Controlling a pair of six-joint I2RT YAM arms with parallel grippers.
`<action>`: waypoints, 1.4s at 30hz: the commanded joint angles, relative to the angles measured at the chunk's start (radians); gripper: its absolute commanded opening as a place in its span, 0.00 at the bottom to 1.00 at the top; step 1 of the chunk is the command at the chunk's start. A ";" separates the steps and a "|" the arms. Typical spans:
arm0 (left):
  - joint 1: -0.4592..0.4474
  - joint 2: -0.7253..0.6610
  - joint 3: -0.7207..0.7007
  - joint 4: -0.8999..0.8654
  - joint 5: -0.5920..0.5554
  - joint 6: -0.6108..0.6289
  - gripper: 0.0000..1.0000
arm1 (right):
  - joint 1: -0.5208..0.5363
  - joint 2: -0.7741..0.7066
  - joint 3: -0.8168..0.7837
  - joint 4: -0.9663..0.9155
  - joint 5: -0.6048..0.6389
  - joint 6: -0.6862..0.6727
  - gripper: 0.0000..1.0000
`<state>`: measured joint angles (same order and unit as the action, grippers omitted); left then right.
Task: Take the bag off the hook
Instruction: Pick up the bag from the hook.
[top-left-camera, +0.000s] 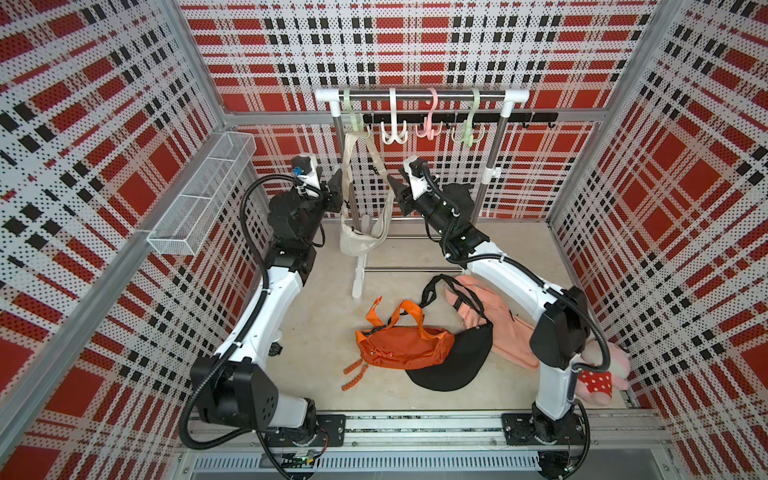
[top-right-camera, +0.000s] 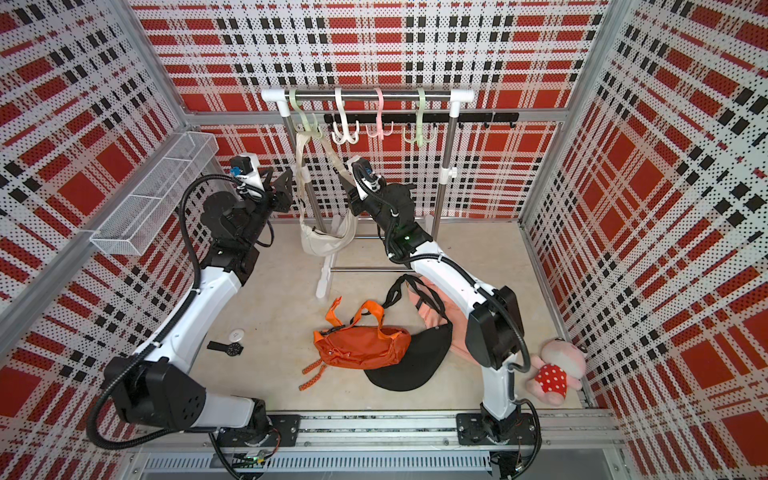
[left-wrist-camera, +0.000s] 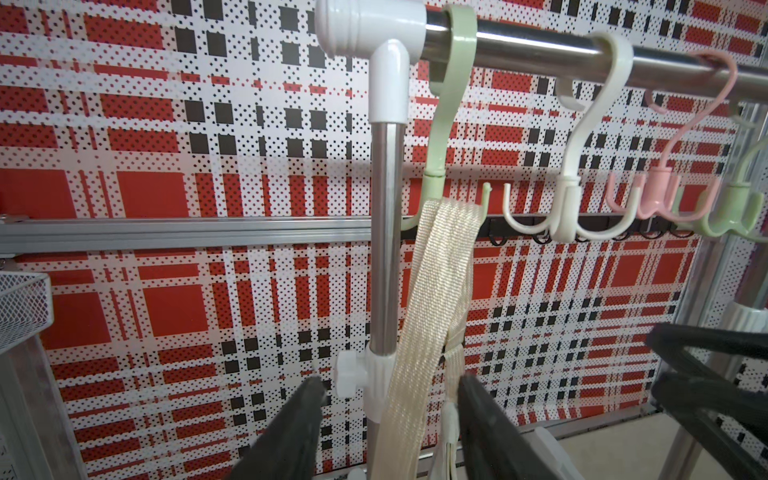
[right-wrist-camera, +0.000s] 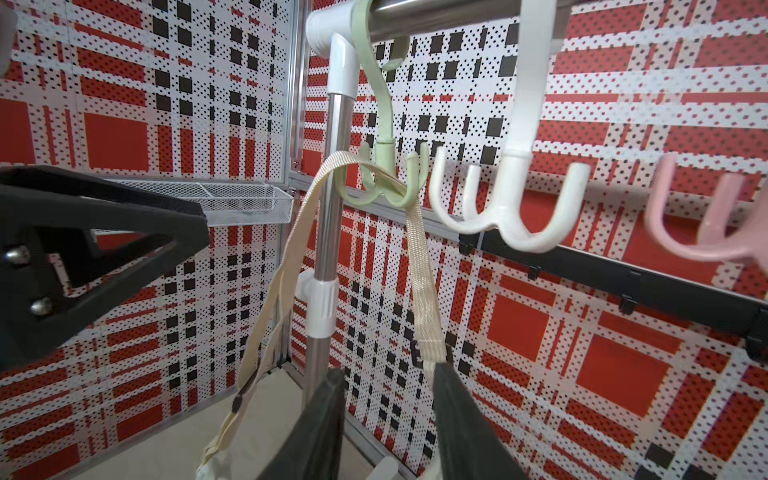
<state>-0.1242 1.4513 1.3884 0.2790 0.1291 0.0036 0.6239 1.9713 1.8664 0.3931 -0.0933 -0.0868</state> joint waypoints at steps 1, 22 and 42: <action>0.005 0.058 0.081 -0.082 0.059 0.121 0.56 | -0.035 0.076 0.073 0.096 -0.053 -0.006 0.41; -0.008 0.151 0.138 -0.028 0.073 0.239 0.41 | -0.098 0.496 0.539 0.174 -0.255 0.100 0.51; 0.064 0.130 0.137 0.008 0.218 0.167 0.00 | -0.099 0.689 0.682 0.321 -0.258 0.200 0.42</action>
<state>-0.0780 1.6260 1.5284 0.2478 0.2932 0.1875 0.5262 2.6484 2.5126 0.6792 -0.3363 0.1169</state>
